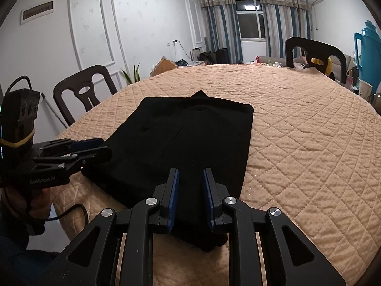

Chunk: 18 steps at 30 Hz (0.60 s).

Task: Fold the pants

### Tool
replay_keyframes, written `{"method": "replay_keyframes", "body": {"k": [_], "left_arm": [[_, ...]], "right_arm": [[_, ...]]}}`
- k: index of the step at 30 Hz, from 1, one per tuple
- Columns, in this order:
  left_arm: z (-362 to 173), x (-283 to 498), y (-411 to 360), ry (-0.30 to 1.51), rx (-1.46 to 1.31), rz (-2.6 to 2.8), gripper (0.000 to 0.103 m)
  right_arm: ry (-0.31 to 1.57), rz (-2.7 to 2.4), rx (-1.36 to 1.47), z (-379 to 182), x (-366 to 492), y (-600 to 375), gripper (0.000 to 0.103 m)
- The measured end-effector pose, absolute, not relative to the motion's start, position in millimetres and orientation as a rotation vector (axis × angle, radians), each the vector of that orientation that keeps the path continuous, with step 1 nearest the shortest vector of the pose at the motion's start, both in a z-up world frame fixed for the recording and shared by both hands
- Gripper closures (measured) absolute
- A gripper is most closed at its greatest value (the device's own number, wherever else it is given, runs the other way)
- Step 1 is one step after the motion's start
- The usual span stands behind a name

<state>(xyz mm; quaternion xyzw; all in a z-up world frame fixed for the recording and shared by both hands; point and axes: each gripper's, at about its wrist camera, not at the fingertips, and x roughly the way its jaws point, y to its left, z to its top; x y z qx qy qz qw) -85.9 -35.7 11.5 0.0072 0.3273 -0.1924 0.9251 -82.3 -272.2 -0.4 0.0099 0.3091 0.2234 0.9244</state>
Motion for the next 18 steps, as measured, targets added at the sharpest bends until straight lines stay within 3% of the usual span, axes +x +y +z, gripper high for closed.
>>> {"method": "replay_keyframes", "body": {"k": [18], "left_arm": [[14, -55, -31, 0.732, -0.006, -0.351, 0.054]], "right_arm": [[0.693, 0.427, 0.044, 5, -58, -276, 0.082]]}}
